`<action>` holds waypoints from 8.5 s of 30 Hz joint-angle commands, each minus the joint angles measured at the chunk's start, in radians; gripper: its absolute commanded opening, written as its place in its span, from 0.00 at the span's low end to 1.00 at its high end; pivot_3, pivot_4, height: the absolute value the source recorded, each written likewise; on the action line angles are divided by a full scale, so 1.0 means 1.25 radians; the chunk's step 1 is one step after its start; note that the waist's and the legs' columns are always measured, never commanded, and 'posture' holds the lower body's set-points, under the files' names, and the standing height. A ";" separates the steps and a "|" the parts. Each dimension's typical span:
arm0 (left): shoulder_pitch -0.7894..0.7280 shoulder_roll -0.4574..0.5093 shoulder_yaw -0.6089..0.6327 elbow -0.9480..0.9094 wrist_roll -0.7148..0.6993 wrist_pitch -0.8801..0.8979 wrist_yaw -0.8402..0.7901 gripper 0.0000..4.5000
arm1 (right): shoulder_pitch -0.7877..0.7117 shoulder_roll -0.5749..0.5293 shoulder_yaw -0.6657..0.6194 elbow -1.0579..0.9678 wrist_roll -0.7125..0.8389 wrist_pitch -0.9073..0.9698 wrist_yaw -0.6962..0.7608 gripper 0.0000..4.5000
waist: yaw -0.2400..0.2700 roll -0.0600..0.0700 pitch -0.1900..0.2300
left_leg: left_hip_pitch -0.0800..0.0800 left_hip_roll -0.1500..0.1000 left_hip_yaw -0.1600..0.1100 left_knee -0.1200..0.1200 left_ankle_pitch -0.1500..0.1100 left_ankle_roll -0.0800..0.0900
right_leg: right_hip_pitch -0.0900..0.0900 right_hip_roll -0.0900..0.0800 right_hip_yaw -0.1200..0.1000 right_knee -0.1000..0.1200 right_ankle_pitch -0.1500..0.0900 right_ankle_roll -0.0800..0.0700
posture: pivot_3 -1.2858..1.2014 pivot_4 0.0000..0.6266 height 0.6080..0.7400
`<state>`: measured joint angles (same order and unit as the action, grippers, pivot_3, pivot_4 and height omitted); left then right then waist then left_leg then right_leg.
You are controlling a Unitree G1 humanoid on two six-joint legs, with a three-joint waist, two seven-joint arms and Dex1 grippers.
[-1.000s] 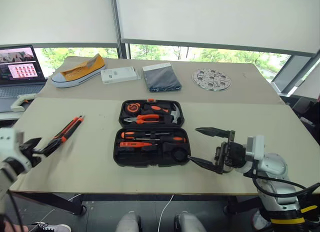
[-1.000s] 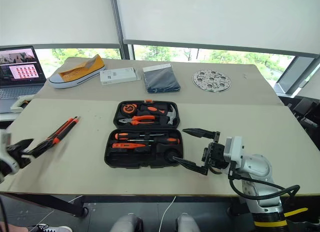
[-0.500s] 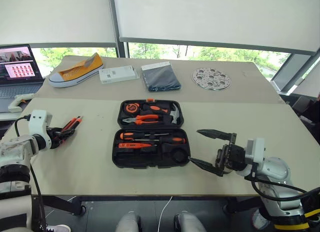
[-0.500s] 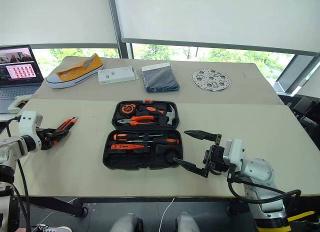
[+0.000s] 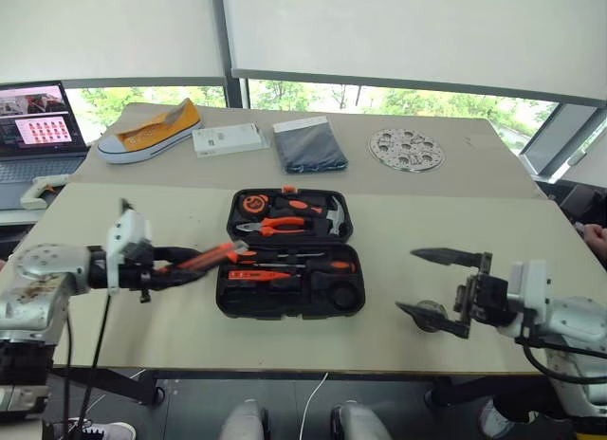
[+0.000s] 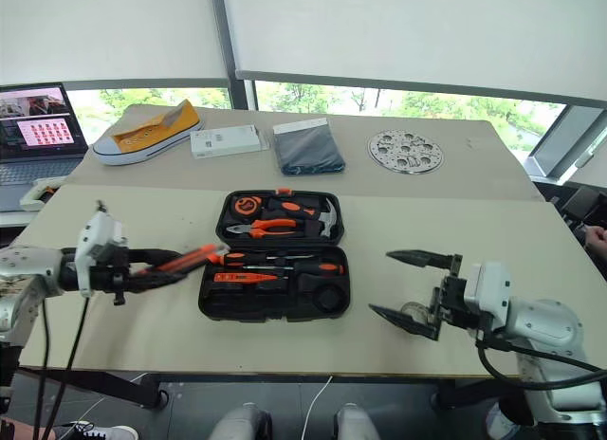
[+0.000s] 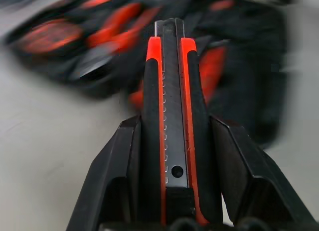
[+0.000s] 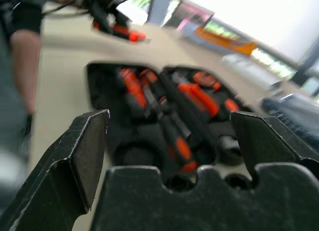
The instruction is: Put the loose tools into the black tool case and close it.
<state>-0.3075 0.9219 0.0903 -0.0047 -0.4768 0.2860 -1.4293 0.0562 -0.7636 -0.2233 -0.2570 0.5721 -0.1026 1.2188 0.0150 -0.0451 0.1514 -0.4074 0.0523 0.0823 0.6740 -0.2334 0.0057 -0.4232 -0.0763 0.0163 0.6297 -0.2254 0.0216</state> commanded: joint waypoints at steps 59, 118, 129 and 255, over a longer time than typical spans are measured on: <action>-0.049 -0.259 -0.307 0.084 0.285 -0.125 0.168 0.02 | 0.044 0.074 -0.009 -0.072 0.026 0.091 -0.127 1.00 | -0.001 0.005 -0.001 | 0.002 -0.002 0.000 0.004 0.003 0.003 | 0.003 0.000 0.005 0.001 -0.001 0.007 | 0.52 0.24 1.00; 0.193 -0.252 0.007 -0.087 -0.071 -0.316 0.012 1.00 | -0.056 -0.227 0.192 -0.112 -0.167 0.624 -0.248 0.38 | -0.005 0.010 -0.006 | -0.001 -0.003 0.001 0.002 -0.005 0.009 | -0.001 0.000 0.010 -0.003 -0.003 0.006 | 0.52 0.24 1.00; 0.252 -0.257 0.054 -0.099 -0.081 -0.291 0.084 1.00 | -0.336 -0.145 0.228 -0.147 0.004 0.679 -0.096 0.01 | -0.024 0.008 -0.004 | 0.001 -0.001 -0.001 0.003 -0.005 0.009 | -0.001 0.002 0.012 -0.003 -0.002 0.009 | 0.52 0.24 1.00; -0.181 -0.357 0.130 0.282 0.083 -0.145 0.416 0.01 | -0.537 0.207 0.159 0.315 -0.306 0.264 -0.311 0.00 | -0.024 0.004 0.001 | -0.025 -0.005 0.001 0.002 0.009 0.006 | -0.022 0.000 0.008 0.001 0.015 0.008 | 0.52 0.24 1.00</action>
<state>-0.5544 0.4651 0.2161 0.3945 -0.3839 0.2684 -0.8861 -0.6570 -0.4681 -0.0105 0.2573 0.2207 0.4446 0.8064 -0.0144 -0.0398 0.1531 -0.4402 0.0455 0.0834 0.6768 -0.2229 0.0136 -0.4522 -0.0769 0.0262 0.6301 -0.2064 0.0315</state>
